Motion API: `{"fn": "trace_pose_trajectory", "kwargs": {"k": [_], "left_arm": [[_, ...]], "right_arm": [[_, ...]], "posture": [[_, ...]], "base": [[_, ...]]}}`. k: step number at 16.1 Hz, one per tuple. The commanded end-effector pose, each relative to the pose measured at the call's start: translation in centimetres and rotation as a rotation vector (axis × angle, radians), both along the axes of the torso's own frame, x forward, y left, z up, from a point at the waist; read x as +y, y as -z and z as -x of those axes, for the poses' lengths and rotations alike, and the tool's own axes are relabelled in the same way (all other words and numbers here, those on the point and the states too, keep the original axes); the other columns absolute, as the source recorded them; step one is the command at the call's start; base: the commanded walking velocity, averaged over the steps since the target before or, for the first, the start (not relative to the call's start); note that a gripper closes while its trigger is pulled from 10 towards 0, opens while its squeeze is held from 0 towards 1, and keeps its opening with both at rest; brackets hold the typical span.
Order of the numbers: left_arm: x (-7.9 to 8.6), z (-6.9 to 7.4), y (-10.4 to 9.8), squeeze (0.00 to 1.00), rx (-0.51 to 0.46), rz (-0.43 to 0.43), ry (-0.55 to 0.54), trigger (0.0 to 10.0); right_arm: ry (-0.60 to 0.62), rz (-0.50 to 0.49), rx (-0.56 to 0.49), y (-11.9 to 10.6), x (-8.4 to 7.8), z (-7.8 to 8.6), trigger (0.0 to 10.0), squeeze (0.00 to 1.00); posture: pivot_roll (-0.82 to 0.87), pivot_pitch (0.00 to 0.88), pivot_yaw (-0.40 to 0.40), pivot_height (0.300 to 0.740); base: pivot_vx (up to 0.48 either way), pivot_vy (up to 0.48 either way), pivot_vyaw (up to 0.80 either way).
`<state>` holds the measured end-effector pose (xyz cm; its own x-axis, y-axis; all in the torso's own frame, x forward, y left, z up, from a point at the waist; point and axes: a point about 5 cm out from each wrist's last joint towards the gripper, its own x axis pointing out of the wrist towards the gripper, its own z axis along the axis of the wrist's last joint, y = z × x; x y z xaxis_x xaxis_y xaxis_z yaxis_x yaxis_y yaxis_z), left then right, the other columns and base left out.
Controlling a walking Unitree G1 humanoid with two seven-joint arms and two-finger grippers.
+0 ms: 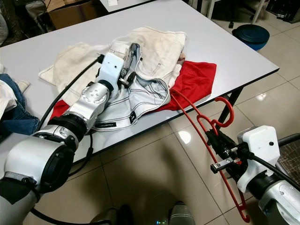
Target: Hang hanger
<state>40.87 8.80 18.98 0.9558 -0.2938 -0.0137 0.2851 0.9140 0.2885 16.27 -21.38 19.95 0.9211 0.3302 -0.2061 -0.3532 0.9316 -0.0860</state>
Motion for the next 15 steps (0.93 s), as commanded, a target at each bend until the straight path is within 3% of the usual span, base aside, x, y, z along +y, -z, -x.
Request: {"fn": "trace_pose_trajectory", "kwargs": {"k": [1, 2, 5, 15], "left_arm": [[0.26, -0.14, -0.22, 0.0, 0.014, 0.037, -0.01, 3.7], [0.18, -0.14, -0.25, 0.0, 0.013, 0.016, 0.001, 0.0], [0.17, -0.13, -0.11, 0.0, 0.019, -0.01, -0.001, 0.0], [-0.6, 0.05, 0.26, 0.0, 0.041, 0.048, 0.0, 0.0]], "right_arm": [[-0.02, 0.0, -0.014, -0.33, 0.39, 0.25, 10.0, 0.0], [-0.019, 0.0, -0.014, -0.33, 0.39, 0.25, 10.0, 0.0], [-0.021, 0.0, -0.015, -0.33, 0.4, 0.18, 10.0, 0.0], [-0.019, 0.0, -0.019, -0.31, 0.43, 0.05, 10.0, 0.0]], "posture": [[-0.42, 0.187, 0.142, 0.74], [-0.42, 0.187, 0.142, 0.74], [-0.42, 0.191, 0.154, 0.74], [-0.42, 0.189, 0.157, 0.74]], "base": [[0.0, 0.0, 0.0], [0.0, 0.0, 0.0], [0.0, 0.0, 0.0], [0.0, 0.0, 0.0]]}}
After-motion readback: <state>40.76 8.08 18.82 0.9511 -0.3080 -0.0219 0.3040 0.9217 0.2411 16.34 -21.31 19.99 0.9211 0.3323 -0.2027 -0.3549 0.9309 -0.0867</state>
